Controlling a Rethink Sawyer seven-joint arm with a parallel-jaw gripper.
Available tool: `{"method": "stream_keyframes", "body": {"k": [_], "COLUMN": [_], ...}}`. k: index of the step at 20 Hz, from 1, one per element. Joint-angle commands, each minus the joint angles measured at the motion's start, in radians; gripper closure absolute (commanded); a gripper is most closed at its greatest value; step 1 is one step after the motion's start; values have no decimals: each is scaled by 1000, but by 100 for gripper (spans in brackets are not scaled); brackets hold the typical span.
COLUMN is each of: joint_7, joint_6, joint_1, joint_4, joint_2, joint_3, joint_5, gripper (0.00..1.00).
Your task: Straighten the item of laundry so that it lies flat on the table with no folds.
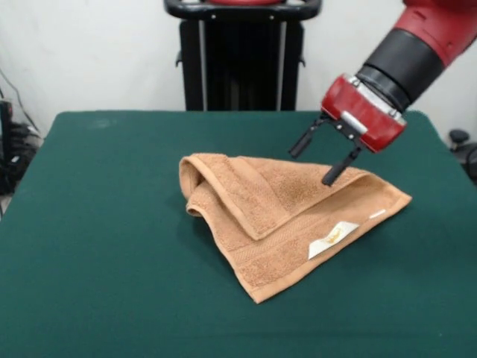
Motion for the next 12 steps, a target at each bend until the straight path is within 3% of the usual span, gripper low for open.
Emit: {"method": "stream_keyframes", "body": {"k": [1,6,12], "joint_7": [-148,-212,-329], "joint_6": [-130,-162,-100], "joint_1": [-77,-142,-230], "joint_4": [163,199,235], "joint_2": [-71,-118,-203], "joint_3": [121,152,206], "joint_5": [-30,-47,-51], "gripper": [0,0,0]}}
